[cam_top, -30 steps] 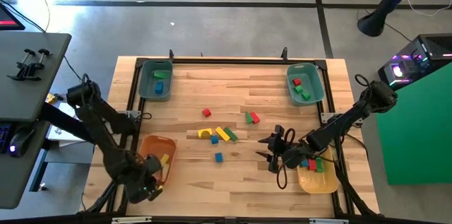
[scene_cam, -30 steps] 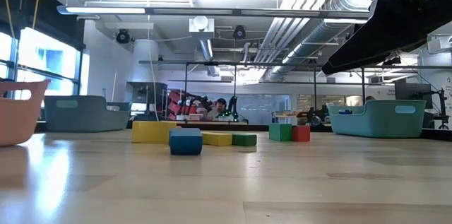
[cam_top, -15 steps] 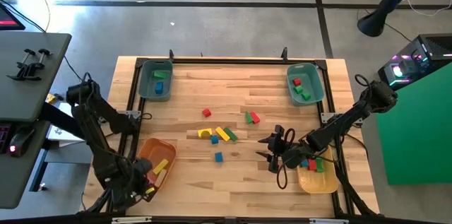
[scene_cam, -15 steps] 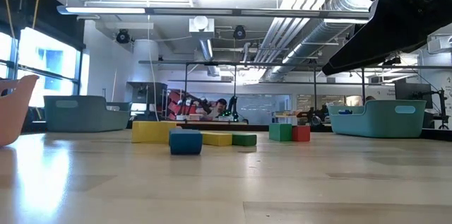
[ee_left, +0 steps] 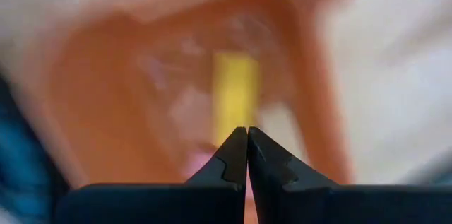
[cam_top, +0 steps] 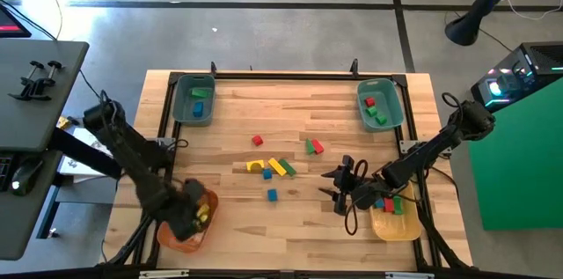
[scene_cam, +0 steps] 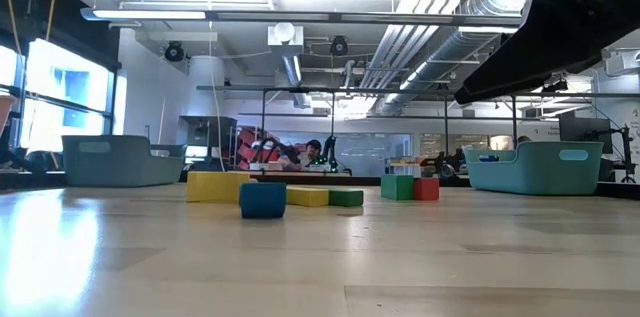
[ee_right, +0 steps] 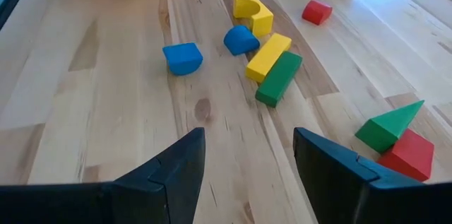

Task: Sort blocks by size
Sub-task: Adjust the orange bin

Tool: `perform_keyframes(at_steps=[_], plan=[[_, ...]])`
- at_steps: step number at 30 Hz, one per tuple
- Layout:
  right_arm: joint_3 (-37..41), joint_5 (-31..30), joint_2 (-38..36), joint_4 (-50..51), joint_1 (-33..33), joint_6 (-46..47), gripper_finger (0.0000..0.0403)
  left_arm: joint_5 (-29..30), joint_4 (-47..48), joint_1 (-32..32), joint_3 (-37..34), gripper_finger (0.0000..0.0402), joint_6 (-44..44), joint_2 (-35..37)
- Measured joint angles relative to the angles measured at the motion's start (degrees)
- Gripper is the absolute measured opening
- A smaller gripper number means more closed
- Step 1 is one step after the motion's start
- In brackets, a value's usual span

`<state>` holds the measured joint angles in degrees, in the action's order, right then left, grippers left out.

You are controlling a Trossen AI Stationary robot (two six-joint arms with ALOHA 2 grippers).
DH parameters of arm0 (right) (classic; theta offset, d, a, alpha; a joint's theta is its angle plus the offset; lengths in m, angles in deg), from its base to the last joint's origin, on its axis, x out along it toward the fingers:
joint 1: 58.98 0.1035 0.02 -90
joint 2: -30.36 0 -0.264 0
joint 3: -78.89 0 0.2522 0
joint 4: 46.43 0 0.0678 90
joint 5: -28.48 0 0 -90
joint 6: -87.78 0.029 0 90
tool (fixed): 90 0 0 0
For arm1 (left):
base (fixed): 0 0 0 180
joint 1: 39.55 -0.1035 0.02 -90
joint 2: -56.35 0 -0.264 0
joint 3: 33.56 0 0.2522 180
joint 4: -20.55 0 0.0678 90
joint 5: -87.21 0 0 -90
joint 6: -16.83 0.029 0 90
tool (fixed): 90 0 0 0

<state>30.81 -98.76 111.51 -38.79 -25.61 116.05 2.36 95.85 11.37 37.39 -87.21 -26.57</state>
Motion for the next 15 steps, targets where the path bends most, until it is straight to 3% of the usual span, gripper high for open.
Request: perform_keyframes(at_steps=[7,15], plan=[[0.0,0.1,0.0,0.3,0.0,0.0,0.0211,-3.8,8.7,-5.2,-2.6,0.0,3.4,0.0],[0.0,0.8,0.0,0.3,0.0,0.0,0.0211,-13.4,7.5,-1.0,-8.5,0.0,-0.3,0.0]])
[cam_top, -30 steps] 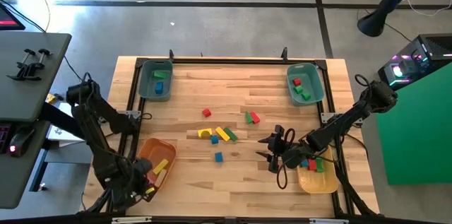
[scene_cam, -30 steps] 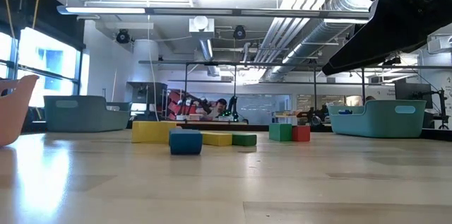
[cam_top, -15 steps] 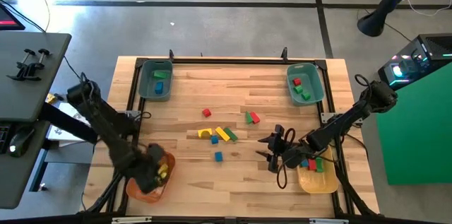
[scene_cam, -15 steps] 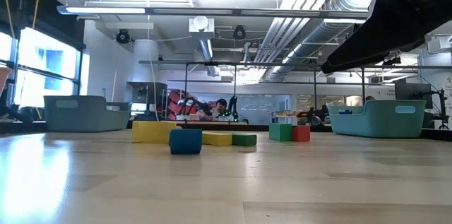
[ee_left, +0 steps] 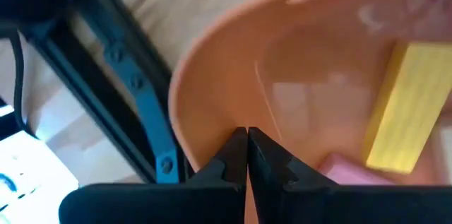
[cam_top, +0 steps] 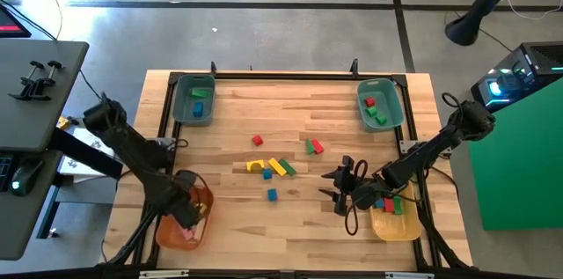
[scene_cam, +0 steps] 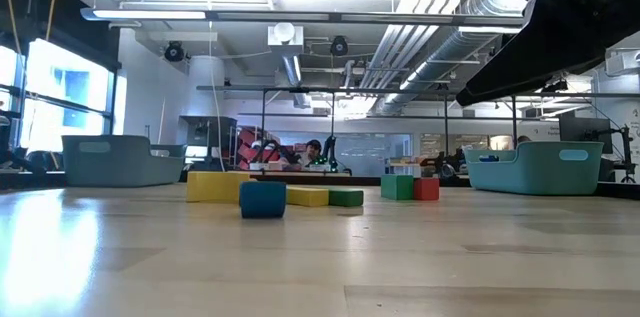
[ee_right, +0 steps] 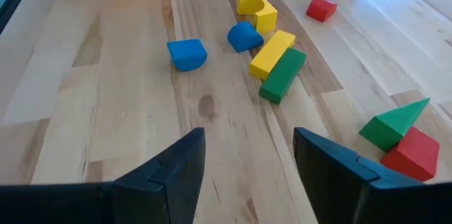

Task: Sort blocks by size
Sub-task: Adjust the orange bin, then put the green triangular block into the blue bin

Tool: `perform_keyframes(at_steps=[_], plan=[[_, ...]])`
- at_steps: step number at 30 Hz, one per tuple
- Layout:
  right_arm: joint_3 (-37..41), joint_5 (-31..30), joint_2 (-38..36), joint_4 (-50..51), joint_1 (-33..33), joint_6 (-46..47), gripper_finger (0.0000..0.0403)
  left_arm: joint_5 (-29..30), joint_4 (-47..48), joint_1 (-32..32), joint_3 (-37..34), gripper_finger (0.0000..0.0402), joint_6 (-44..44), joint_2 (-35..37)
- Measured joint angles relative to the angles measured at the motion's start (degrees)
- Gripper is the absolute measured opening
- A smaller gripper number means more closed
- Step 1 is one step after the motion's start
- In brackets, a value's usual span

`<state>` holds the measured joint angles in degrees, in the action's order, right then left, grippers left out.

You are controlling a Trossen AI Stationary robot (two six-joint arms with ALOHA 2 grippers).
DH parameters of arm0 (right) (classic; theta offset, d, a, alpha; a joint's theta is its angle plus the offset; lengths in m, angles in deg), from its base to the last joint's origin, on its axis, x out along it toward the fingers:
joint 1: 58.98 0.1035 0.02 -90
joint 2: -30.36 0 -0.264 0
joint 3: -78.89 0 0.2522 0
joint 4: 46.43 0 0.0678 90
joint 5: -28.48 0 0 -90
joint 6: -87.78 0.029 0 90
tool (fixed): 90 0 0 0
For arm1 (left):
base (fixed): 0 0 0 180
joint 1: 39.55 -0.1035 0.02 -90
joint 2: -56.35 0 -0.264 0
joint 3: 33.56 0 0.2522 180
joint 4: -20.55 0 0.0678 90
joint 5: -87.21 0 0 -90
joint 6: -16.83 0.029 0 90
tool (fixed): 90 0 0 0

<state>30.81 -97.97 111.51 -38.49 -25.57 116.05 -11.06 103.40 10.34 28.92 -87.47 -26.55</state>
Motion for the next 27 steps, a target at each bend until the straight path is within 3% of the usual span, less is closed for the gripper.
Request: perform_keyframes(at_steps=[8,13,19,22,27], plan=[[0.0,-0.2,0.0,0.0,0.0,0.2,0.0211,-1.3,0.2,6.2,0.1,0.0,-4.2,0.0],[0.0,-0.2,0.0,0.0,0.0,0.2,0.0211,-4.0,0.3,7.2,0.1,0.0,-5.0,0.0],[0.0,-0.2,0.0,-0.7,0.0,0.2,0.0211,-2.2,6.3,6.9,5.3,0.0,-3.2,0.0],[0.0,-0.2,0.0,-1.2,0.0,0.2,0.0211,2.1,10.3,6.3,10.1,0.0,-3.3,0.0],[0.0,-0.4,0.0,-1.4,-0.2,-0.1,0.0211,19.5,7.0,3.2,14.8,0.0,-0.9,0.1]])
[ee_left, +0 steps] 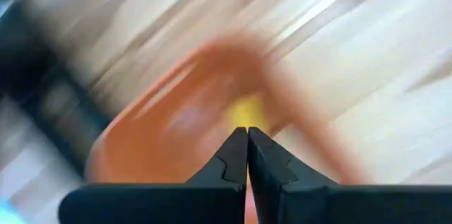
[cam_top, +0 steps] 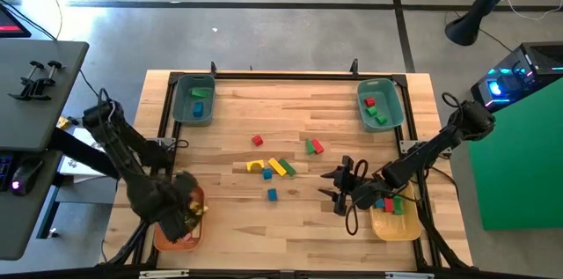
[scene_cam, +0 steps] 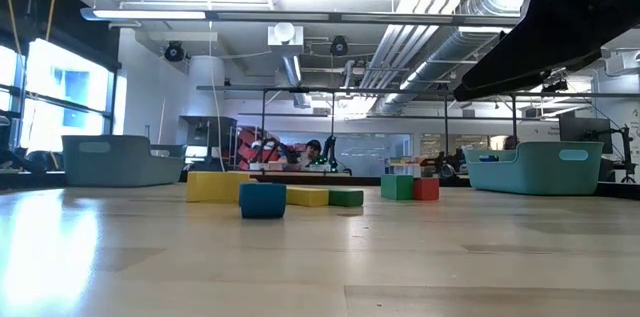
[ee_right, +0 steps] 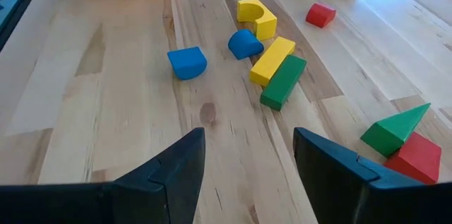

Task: Sort blocks by size
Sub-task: Put the green triangular block into the blue bin

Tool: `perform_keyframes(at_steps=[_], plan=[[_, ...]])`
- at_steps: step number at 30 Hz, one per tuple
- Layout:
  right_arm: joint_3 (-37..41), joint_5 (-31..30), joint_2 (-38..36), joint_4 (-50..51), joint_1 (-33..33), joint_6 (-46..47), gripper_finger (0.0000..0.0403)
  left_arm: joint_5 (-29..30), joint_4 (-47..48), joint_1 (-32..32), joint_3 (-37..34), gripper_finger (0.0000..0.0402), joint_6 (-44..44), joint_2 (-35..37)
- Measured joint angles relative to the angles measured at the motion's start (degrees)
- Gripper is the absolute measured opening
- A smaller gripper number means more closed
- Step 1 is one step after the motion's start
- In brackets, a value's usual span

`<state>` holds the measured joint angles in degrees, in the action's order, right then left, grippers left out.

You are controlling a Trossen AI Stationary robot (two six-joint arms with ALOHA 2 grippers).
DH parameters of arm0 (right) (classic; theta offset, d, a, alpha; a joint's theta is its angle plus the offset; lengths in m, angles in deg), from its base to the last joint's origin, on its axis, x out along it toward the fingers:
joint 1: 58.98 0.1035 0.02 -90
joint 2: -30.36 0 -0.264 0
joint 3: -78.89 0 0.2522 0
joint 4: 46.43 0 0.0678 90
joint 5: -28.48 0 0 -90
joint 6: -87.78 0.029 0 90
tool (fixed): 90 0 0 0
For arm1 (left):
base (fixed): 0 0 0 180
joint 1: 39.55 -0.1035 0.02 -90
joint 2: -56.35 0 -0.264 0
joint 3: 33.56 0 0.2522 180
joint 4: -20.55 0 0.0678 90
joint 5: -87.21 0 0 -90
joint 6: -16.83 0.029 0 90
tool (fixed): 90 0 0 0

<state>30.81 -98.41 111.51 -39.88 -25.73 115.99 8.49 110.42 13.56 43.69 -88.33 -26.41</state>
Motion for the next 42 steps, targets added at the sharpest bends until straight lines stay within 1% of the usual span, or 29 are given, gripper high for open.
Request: perform_keyframes(at_steps=[2,6,8,10,13,14,15,18,20,21,23,25,28,31,37,42], plan=[[0.0,0.4,0.0,-0.1,-0.4,0.1,0.0211,6.4,-5.1,-2.9,-0.3,0.0,6.3,-0.1],[0.0,2.1,0.0,-0.5,-1.9,0.0,0.0211,15.0,-19.3,-10.9,-3.5,0.0,23.9,-0.5],[0.0,2.9,0.0,-0.8,-2.5,0.0,0.0211,19.1,-28.2,-15.0,-5.5,0.0,34.8,-0.9],[0.0,2.1,0.0,-0.8,-2.9,0.6,0.0211,21.8,-38.7,-18.8,-7.4,0.0,46.8,-1.7],[0.0,-4.1,0.1,-0.5,-3.7,6.1,0.0211,24.2,-55.1,-24.1,-9.3,0.0002,63.6,-3.8],[0.0,-5.4,0.2,-0.5,-4.4,7.3,0.0211,24.4,-60.6,-25.8,-9.7,0.0004,68.9,-4.7],[0.0,-5.4,0.3,-0.5,-5.3,6.8,0.0211,24.3,-66.5,-27.2,-10.0,0.0007,74.4,-5.8],[0.0,-0.8,0.3,-0.3,-9.2,0.2,0.0211,21.7,-80.9,-30.7,-10.1,0.002,88.9,-9.7],[0.0,2.8,0.3,-0.2,-12.9,-1.1,0.0211,20.4,-87.8,-32.0,-10.1,0.0032,94.2,-12.0],[0.0,4.5,0.3,-0.2,-14.9,-1.1,0.0212,20.3,-90.2,-32.3,-10.1,0.0037,95.3,-12.9],[0.0,7.7,0.3,-0.2,-18.5,-1.1,0.0217,20.6,-91.4,-32.6,-10.1,0.0047,95.4,-13.5],[0.0,10.4,0.3,-0.2,-21.9,-1.5,0.0223,23.0,-90.0,-32.5,-10.1,0.0051,91.4,-13.6],[0.0,16.9,0.4,-0.1,-27.5,-1.9,0.0229,28.7,-86.4,-31.5,-10.2,0.0053,84.8,-13.1],[-0.2,23.4,2.1,-0.2,-32.1,0.2,0.0229,32.7,-81.8,-30.6,-10.2,0.0053,84.0,-13.1],[-3.9,24.1,9.7,1.5,-35.6,1.8,0.0229,34.1,-78.2,-29.8,-10.2,0.0053,80.0,-13.1],[-9.0,24.5,15.3,4.8,-37.1,1.5,0.0225,34.1,-77.6,-29.0,-10.2,0.0053,79.7,-13.1]])
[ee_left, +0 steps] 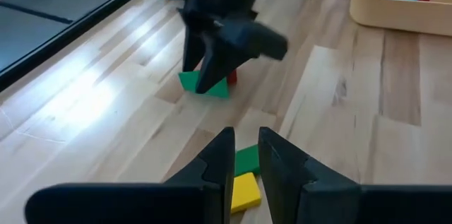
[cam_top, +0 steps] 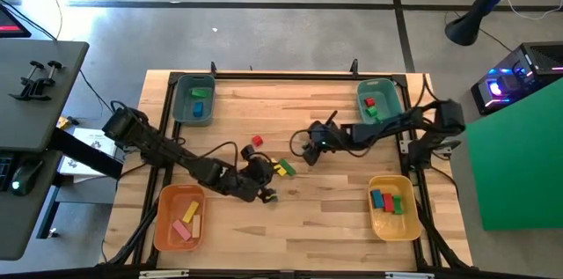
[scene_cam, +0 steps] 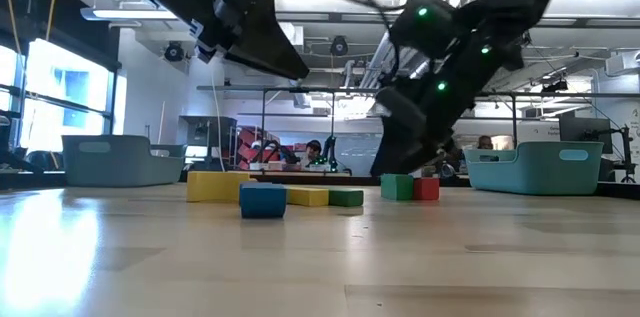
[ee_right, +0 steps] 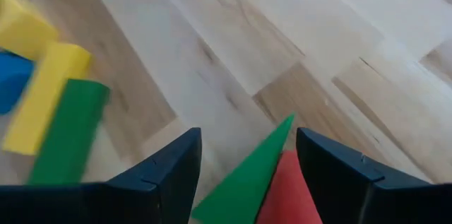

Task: Sort blocks by size
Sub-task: Put the green triangular block into the blue bin

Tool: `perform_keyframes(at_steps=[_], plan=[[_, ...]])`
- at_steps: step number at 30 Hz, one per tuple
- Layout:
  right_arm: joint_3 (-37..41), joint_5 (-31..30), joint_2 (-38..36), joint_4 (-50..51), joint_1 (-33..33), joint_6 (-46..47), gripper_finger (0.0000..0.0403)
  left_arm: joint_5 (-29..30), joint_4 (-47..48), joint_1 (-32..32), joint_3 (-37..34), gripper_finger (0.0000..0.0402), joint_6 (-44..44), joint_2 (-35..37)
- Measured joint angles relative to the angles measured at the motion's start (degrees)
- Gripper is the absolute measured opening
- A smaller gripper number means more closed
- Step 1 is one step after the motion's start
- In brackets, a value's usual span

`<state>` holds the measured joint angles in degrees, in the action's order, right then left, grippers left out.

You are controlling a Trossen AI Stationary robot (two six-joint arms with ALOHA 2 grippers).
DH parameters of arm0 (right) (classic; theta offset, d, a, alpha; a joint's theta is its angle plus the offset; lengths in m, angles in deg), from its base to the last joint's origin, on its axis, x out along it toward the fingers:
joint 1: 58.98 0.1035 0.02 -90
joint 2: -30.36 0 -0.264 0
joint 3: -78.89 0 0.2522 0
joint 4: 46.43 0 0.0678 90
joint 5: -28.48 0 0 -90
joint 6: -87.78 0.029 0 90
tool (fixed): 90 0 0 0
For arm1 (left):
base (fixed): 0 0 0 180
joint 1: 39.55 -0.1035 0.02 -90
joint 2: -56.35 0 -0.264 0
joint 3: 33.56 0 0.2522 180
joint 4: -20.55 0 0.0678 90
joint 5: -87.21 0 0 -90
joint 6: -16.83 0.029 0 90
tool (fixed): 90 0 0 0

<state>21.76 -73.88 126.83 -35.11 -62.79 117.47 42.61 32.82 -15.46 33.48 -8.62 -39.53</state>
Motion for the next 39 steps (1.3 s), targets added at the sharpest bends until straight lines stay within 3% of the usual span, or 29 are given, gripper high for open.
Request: perform_keyframes(at_steps=[5,12,13,20,25,32,39], plan=[[-4.4,0.0,3.5,6.9,-0.9,0.3,0.0184,0.0,0.4,1.0,0.0,0.0053,-1.1,0.0],[-4.7,-0.2,3.7,6.4,-0.4,-1.6,0.0036,2.1,2.9,1.9,0.0,0.0053,-7.8,0.0],[-4.0,-0.6,3.6,5.1,0.1,-2.5,0.0035,2.8,4.3,2.1,0.0,0.0053,-9.6,0.0],[4.8,-0.4,2.4,-16.3,5.9,0.8,0.0037,3.4,14.1,4.0,0.0,0.0053,-19.4,0.0],[9.2,-0.7,1.6,-39.7,10.6,-3.1,0.0037,5.7,13.6,5.4,0.0,0.0053,-18.6,0.0],[10.4,-0.9,1.0,-68.8,17.4,-19.3,0.0037,6.2,-1.2,5.5,0.0,0.0055,-5.1,-1.4],[10.4,-1.0,-4.5,-72.2,23.8,-31.5,0.0037,-5.7,-29.0,3.1,0.0,0.0102,12.1,-5.9]])
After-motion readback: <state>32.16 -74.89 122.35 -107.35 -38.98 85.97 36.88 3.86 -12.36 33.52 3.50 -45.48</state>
